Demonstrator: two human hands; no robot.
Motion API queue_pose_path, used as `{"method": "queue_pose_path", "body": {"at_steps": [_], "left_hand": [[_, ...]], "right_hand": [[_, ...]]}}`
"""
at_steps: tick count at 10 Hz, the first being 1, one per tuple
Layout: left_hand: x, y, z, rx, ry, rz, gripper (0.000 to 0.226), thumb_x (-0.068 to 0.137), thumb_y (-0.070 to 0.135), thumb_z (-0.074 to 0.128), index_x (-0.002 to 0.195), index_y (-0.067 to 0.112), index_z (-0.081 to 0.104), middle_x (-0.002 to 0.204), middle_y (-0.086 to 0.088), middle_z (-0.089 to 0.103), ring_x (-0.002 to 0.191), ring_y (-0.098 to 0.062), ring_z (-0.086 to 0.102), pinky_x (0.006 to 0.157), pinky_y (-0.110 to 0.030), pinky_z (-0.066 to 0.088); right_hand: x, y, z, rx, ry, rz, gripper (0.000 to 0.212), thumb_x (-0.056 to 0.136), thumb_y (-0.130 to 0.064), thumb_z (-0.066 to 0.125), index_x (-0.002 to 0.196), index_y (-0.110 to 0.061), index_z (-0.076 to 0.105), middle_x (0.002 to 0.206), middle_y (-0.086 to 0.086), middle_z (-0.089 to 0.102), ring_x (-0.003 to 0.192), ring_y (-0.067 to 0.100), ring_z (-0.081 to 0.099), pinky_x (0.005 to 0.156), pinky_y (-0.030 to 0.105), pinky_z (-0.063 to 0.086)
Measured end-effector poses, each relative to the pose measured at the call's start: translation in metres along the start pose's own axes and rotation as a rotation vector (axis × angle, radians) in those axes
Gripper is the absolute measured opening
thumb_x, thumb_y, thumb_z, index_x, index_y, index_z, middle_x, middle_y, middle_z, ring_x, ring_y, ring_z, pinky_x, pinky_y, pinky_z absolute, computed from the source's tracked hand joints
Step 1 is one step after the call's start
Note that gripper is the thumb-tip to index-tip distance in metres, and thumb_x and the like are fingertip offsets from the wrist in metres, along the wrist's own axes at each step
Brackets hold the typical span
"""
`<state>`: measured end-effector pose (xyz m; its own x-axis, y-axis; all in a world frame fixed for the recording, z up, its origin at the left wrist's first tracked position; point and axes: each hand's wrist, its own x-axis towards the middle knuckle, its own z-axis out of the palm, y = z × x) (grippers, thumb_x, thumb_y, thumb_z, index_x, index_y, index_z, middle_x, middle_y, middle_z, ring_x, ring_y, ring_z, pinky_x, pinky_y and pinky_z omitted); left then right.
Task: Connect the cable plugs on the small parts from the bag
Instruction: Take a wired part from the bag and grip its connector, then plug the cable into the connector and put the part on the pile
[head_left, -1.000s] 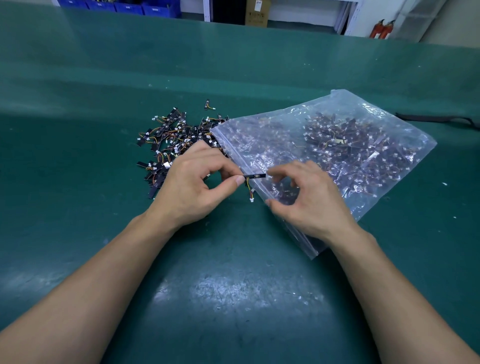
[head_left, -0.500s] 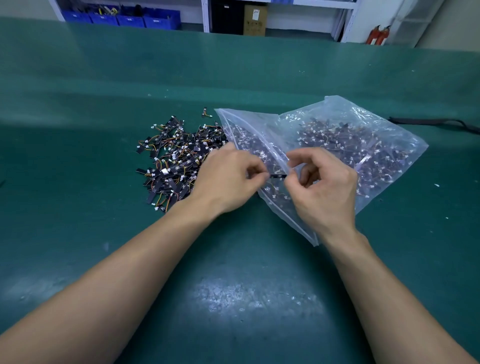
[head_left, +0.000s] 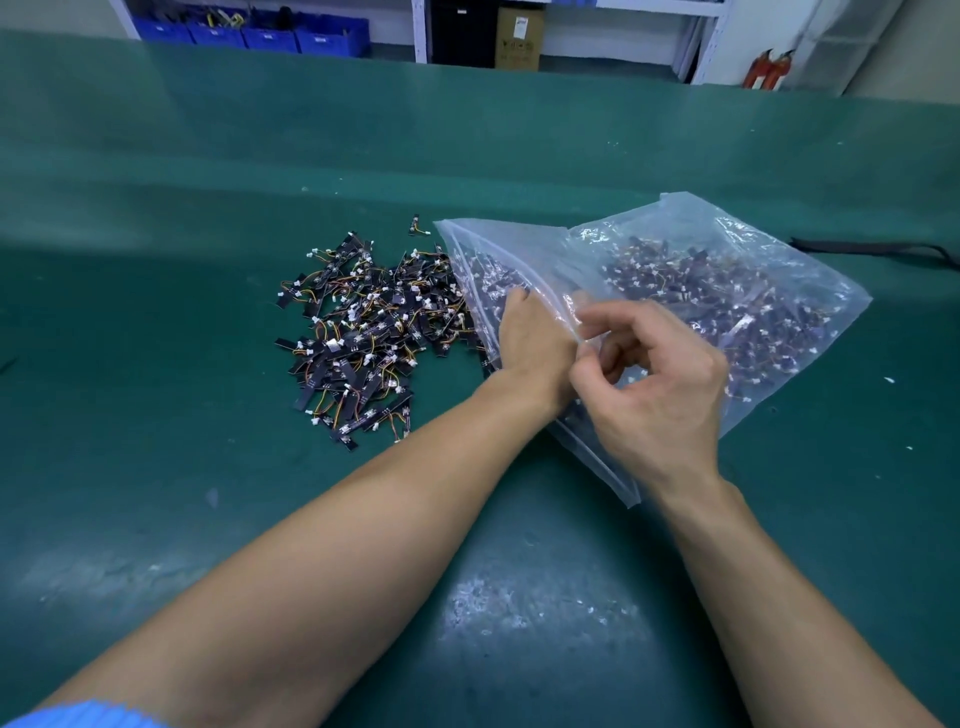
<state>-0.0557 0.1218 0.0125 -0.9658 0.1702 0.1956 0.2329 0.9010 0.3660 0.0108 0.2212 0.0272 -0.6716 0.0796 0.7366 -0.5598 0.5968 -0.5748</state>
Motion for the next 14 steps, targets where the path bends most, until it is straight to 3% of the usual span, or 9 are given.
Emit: {"method": "queue_pose_path", "body": {"at_steps": [1,2,3,5,6,9,11,12,14], "left_hand": [[-0.01,-0.002,-0.024,0.05,0.094,0.145,0.014,0.09,0.01,0.054,0.079,0.017,0.058,0.099,-0.011,0.067,0.105,-0.03,0.054,0.085,-0.029,0.035],[-0.022,-0.02,-0.041,-0.013,0.097,0.141,0.022,0.085,0.028,0.056,0.065,0.018,0.056,0.072,0.002,0.056,0.092,-0.028,0.054,0.079,-0.034,0.029],[-0.043,-0.05,-0.054,-0.055,0.085,0.18,0.022,0.086,0.043,0.066,0.072,0.027,0.066,0.062,0.016,0.05,0.08,-0.017,0.045,0.079,-0.034,0.034],[-0.06,-0.108,-0.073,0.11,0.156,0.052,0.012,0.083,0.042,0.075,0.082,0.03,0.074,0.058,0.015,0.044,0.083,-0.021,0.051,0.085,-0.039,0.039],[-0.063,-0.12,-0.073,0.176,0.189,-0.039,0.016,0.08,0.047,0.075,0.082,0.031,0.075,0.063,0.008,0.059,0.085,-0.022,0.051,0.084,-0.038,0.036],[-0.062,-0.121,-0.071,0.288,0.195,-0.067,0.016,0.087,0.044,0.067,0.085,0.032,0.078,0.067,0.005,0.066,0.086,-0.021,0.052,0.081,-0.035,0.027],[-0.067,-0.119,-0.079,0.212,0.327,-0.006,0.016,0.088,0.027,0.069,0.075,0.024,0.077,0.054,0.009,0.055,0.07,-0.019,0.042,0.078,-0.035,0.029],[-0.071,-0.114,-0.084,0.156,0.426,0.046,0.017,0.089,0.025,0.071,0.073,0.023,0.075,0.053,0.01,0.05,0.067,-0.022,0.045,0.073,-0.035,0.029],[-0.075,-0.11,-0.094,0.133,0.572,0.088,0.016,0.094,0.03,0.068,0.08,0.023,0.073,0.061,0.017,0.036,0.07,-0.017,0.039,0.073,-0.03,0.022]], "right_hand": [[-0.001,-0.001,0.002,0.009,-0.03,0.005,0.028,0.074,0.005,0.067,0.095,-0.011,0.073,0.079,0.0,0.067,0.062,0.014,0.059,0.061,0.027,0.05],[-0.003,-0.001,0.003,0.027,-0.067,0.015,0.027,0.074,0.003,0.067,0.094,-0.015,0.073,0.08,-0.003,0.067,0.062,0.012,0.058,0.059,0.026,0.05],[-0.006,0.002,0.005,0.001,-0.136,0.04,0.025,0.075,-0.002,0.069,0.095,-0.015,0.074,0.083,-0.009,0.068,0.062,0.013,0.059,0.061,0.02,0.049],[-0.015,0.004,0.013,-0.05,-0.435,0.161,0.024,0.078,-0.012,0.08,0.098,-0.024,0.074,0.087,-0.019,0.067,0.063,0.013,0.06,0.065,0.015,0.047],[-0.016,0.004,0.013,-0.032,-0.444,0.199,0.021,0.081,-0.015,0.079,0.1,-0.024,0.075,0.087,-0.018,0.067,0.061,0.013,0.059,0.064,0.012,0.044],[-0.016,0.003,0.013,-0.004,-0.447,0.238,0.016,0.085,-0.015,0.077,0.097,-0.024,0.075,0.084,-0.021,0.068,0.06,0.012,0.058,0.061,0.009,0.042],[-0.017,0.004,0.013,-0.022,-0.46,0.193,0.015,0.089,-0.012,0.074,0.098,-0.024,0.076,0.08,-0.014,0.069,0.064,0.013,0.06,0.063,0.011,0.043],[-0.017,0.004,0.013,-0.011,-0.465,0.195,0.014,0.089,-0.013,0.074,0.096,-0.025,0.076,0.078,-0.008,0.07,0.064,0.013,0.06,0.064,0.013,0.043],[-0.017,0.004,0.014,0.019,-0.448,0.21,0.016,0.088,-0.012,0.075,0.097,-0.025,0.076,0.079,-0.014,0.069,0.063,0.013,0.059,0.062,0.009,0.041]]}}
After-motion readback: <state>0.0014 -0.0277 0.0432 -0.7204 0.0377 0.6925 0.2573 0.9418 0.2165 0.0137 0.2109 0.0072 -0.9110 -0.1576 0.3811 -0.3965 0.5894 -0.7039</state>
